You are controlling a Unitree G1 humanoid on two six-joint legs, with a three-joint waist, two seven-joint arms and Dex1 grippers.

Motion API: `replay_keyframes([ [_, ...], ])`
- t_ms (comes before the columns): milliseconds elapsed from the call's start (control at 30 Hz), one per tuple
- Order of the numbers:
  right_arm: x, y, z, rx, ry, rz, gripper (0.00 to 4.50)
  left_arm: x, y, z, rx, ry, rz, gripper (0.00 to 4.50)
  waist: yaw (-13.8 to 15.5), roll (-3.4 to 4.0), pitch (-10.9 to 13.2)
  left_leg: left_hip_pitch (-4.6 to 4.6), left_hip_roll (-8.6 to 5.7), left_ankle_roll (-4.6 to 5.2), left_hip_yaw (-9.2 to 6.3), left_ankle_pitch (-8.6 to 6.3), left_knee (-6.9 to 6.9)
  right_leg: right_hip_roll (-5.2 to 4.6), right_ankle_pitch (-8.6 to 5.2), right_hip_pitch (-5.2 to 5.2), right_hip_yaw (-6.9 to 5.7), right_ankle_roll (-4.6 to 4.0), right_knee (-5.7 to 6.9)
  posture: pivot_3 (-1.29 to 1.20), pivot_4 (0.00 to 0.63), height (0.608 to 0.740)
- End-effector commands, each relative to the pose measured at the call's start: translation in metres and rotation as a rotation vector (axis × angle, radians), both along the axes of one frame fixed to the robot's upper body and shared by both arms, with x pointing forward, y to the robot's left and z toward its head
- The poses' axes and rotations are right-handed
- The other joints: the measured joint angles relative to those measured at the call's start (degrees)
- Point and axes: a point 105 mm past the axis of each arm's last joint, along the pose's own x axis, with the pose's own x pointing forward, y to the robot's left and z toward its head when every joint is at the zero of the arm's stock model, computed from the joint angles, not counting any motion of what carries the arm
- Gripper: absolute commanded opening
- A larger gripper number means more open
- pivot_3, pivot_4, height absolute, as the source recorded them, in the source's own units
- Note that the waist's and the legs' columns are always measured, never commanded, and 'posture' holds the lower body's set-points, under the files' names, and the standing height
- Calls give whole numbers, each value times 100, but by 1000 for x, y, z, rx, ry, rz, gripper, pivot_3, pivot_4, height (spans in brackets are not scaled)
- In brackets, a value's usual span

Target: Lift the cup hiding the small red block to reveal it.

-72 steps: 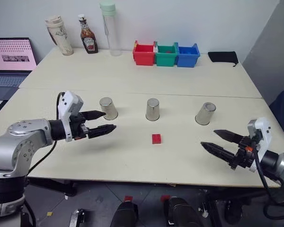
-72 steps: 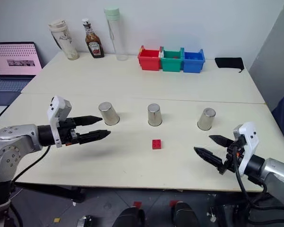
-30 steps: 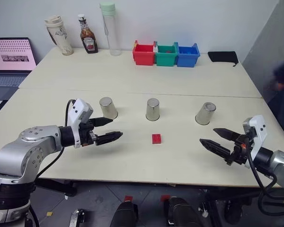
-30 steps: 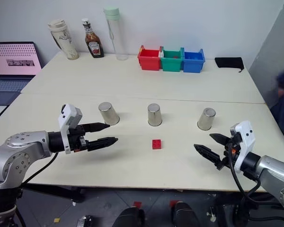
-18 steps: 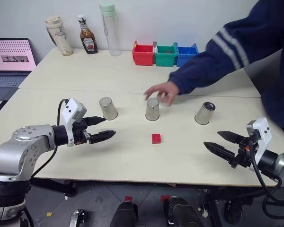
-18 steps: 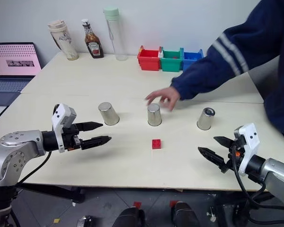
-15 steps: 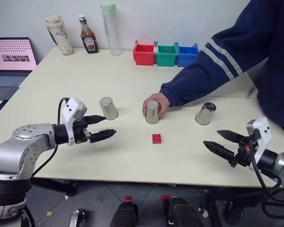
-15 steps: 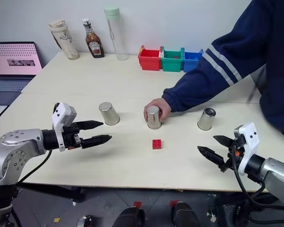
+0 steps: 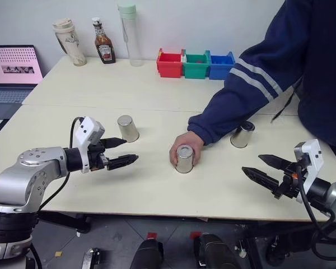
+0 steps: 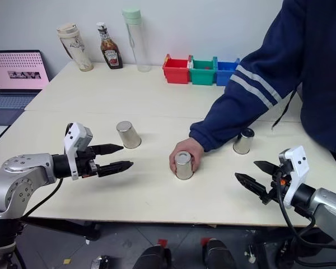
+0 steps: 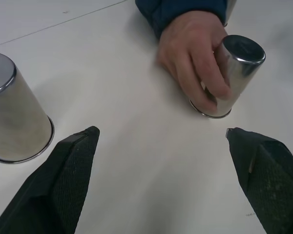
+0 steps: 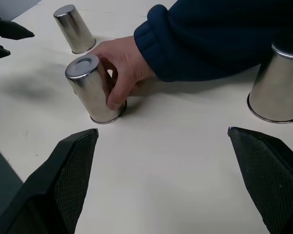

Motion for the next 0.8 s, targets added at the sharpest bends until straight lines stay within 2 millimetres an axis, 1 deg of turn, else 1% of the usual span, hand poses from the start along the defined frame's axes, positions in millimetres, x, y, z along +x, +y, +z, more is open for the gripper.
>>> replay_keyframes([
  [33,-2,8,10,9,-49,28,4500,1,-2,11,11,-40,-18,4434,0,0,0,0,0,0,0,0,0,0,0,0,0,0,0,0,150,740],
  [233,3,5,14,7,-61,22,4500,2,-4,12,6,-44,-23,4434,0,0,0,2,0,0,1,0,3,0,0,1,-1,1,4,0,150,740],
  [467,-1,8,14,6,-59,39,4500,0,-5,18,-5,-57,-19,4434,0,0,0,0,0,0,0,0,2,0,0,0,0,0,3,0,150,740],
  [633,-2,10,13,13,-52,44,4500,-6,-5,15,-8,-39,-18,4434,-2,0,-1,2,0,0,0,0,2,-2,1,1,2,1,3,0,150,740],
  [800,4,10,18,21,-65,38,4500,-3,-3,18,-9,-40,-9,4434,0,0,-1,3,0,0,0,0,4,-1,1,1,1,1,7,0,150,740],
])
